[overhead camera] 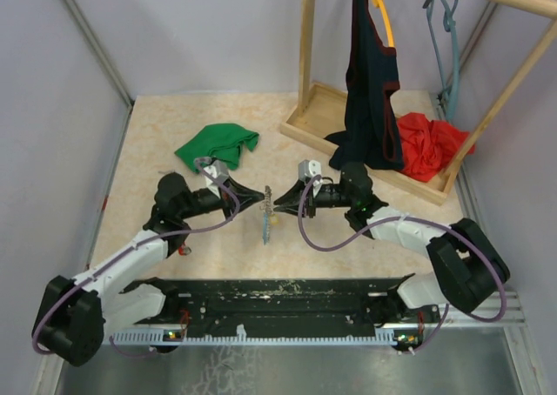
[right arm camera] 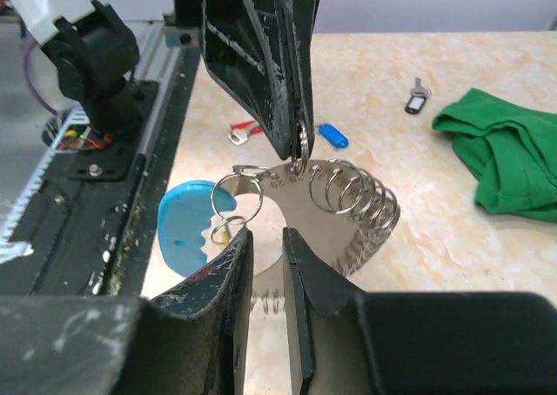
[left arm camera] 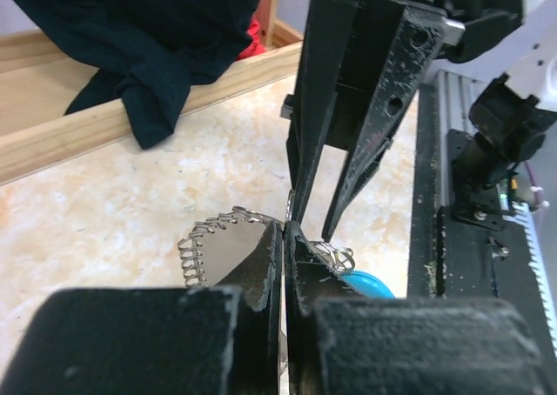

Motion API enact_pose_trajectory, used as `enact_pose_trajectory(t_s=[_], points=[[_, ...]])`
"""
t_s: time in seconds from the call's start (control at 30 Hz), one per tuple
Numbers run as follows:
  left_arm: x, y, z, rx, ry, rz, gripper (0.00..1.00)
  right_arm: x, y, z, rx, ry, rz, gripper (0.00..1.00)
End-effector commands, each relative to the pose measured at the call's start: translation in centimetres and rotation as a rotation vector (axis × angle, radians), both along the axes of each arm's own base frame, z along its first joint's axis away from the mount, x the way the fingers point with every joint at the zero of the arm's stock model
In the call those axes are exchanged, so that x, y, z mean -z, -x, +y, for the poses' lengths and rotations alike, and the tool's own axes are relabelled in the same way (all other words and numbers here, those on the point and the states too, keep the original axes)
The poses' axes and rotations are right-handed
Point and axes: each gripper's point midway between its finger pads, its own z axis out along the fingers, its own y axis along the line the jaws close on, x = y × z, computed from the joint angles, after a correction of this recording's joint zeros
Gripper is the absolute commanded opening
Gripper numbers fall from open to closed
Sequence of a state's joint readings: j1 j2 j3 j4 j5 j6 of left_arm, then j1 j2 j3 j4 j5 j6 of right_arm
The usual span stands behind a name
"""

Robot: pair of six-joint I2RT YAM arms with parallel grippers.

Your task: Put the keys on the keyring

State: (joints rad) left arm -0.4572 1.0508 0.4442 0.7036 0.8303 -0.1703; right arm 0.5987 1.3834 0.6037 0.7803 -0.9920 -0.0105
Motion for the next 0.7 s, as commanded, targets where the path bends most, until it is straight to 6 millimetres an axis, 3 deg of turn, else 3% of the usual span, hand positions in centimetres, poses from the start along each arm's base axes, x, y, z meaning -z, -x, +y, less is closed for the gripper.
enact_pose_trajectory(t_s=[0.0, 0.23, 0.5, 0.67], points=[[1.3, -0.5, 0.1, -0.052, -0.189, 0.003, 0.00, -0.8, -1.6, -0.8, 0.079, 0.064, -0.129, 0.22], [1.4, -0.4, -0.7, -0.045, -0.382, -0.061, 0.00, -1.8, -1.8, -1.0, 0.092, 0.063, -0.176, 0.25], [0.8, -0.5, -1.1, -0.031, -0.422, -0.125, 0.00, -2.5, -1.9, -1.6, 0.143, 0.032, -0.215, 0.25], [0.7, 0.1, -1.6, 0.008, -0.401, -0.150, 0.00, -3.1, -0.7, -1.1, 0.064, 0.009, -0.201, 0.25]])
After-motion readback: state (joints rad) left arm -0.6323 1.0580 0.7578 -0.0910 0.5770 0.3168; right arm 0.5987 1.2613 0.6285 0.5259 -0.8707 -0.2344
